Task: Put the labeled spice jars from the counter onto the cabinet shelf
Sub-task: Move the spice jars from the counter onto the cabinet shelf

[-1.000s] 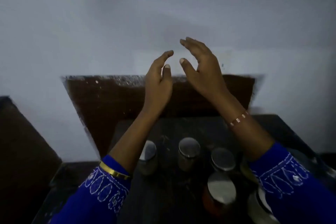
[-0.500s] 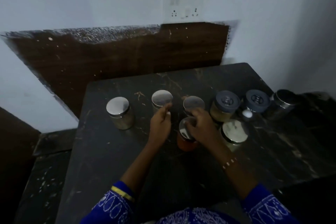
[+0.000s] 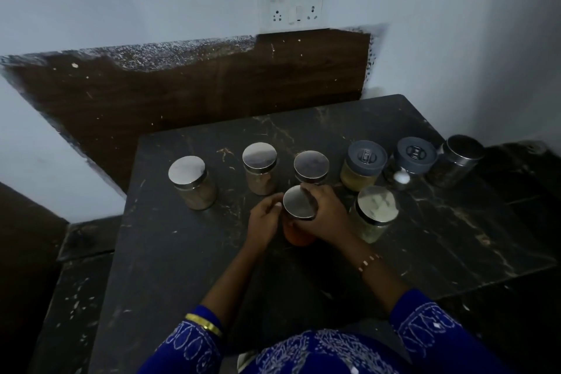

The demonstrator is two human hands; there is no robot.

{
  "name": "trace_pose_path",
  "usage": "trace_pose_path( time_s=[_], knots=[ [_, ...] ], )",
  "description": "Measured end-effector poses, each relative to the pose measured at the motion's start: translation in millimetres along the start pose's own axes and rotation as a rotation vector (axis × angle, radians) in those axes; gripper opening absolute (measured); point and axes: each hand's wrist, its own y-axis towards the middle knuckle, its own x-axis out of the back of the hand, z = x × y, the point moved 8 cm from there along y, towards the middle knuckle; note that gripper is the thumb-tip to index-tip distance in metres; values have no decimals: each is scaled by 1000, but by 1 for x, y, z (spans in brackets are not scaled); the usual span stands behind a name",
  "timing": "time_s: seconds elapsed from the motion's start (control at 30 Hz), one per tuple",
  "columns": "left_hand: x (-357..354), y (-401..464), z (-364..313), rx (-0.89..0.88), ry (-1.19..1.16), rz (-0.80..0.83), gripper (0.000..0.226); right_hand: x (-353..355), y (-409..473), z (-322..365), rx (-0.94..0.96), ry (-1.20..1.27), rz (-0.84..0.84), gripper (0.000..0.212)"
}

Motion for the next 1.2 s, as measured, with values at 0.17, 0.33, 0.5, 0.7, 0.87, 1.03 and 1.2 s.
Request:
trace_pose_path(
  time_s=[0.17,0.33,0.5,0.7,0.87,1.03,1.2],
  knots=[
    [25,6,-36,-1,-57,0,27,15,19,37,59,202,78,80],
    [53,11,-100,-111,-104,-6,24,60,54,103,151,499,74,70],
    [72,19,-177,-214,-175,-5,29,125,88,183,367,734,1,56],
    [59,18,-248,-284,-502,308,40,176,109,249,488,1049,-6,42],
    [45,11,-277,-354,-631,386,74,186,115,265,529,1226,-22,19],
    [61,10,-284,-505,-573,73,85,192,119,247,402,931,-334,7],
    [76,4,-298,-660,-346,-328,47,160,116,245,404,873,-118,41]
  ],
)
